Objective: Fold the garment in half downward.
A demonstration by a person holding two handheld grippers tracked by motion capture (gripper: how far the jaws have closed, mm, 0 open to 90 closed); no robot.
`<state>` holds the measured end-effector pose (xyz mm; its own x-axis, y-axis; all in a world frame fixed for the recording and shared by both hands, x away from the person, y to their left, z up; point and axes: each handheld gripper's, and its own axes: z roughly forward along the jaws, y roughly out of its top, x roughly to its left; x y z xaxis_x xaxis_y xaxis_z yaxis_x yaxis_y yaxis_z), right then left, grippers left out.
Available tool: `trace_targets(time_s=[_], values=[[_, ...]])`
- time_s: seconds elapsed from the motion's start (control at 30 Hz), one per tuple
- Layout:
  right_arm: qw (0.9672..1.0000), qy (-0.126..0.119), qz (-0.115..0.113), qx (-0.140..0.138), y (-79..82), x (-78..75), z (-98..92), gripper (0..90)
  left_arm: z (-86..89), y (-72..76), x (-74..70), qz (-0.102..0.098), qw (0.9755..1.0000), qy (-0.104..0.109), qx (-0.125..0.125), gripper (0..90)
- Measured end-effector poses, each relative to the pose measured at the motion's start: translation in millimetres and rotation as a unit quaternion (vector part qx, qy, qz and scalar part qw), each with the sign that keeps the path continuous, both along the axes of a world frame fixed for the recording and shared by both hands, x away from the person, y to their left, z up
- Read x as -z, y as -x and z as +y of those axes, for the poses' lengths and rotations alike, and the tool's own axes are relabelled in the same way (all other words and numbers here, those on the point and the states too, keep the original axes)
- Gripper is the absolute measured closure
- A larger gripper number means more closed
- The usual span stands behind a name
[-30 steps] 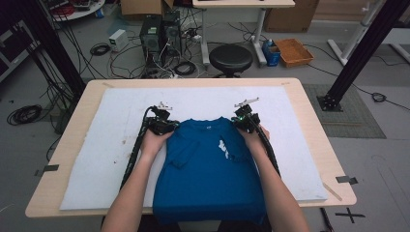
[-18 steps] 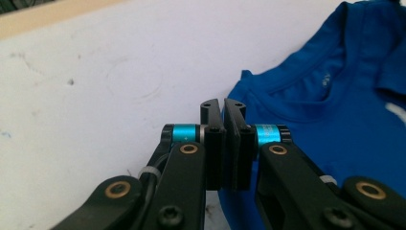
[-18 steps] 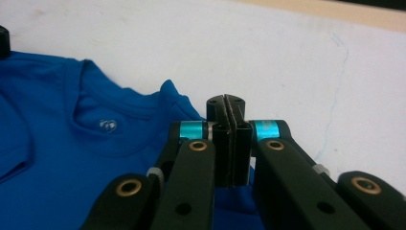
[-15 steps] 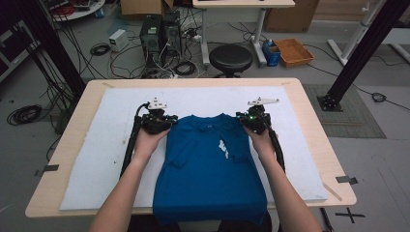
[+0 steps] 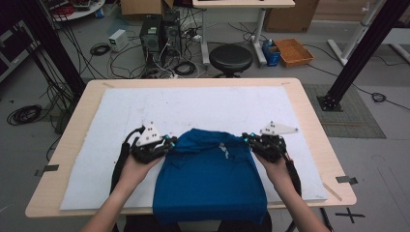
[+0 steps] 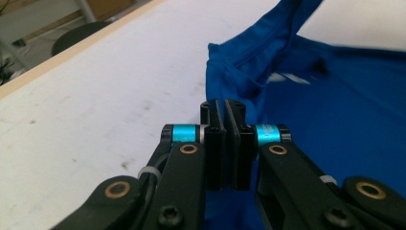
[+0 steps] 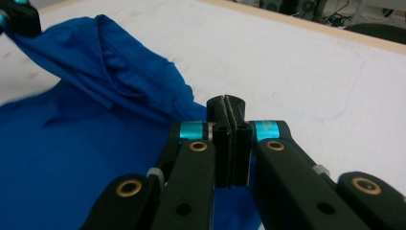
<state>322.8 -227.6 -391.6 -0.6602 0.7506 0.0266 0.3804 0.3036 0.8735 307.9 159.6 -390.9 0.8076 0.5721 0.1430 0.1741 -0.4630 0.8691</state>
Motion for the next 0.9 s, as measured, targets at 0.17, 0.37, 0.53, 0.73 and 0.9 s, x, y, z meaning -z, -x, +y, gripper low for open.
trace_targets(time_s=[0.17,0.37,0.53,0.73,0.9], values=[[0.9997,0.015,0.009,-0.018,47.1,11.6,-14.0,90.0,10.2,36.8,16.8,-0.003,0.9979,-0.032,0.057,86.4],[0.9974,0.047,0.036,-0.041,88.2,31.1,-20.0,90.0,7.9,63.6,35.3,0.007,0.9924,-0.071,0.101,85.9],[0.9959,0.064,0.038,-0.051,104.4,32.6,-16.9,89.9,6.0,72.0,40.4,0.001,0.9904,-0.089,0.106,84.5],[0.9948,0.078,0.030,-0.058,118.6,31.5,-16.7,83.5,11.5,78.3,40.7,0.004,0.9902,-0.082,0.113,76.4],[0.9973,0.062,0.019,-0.035,109.1,25.3,-20.6,76.2,10.8,71.0,33.3,0.008,0.9953,-0.056,0.078,74.1]])
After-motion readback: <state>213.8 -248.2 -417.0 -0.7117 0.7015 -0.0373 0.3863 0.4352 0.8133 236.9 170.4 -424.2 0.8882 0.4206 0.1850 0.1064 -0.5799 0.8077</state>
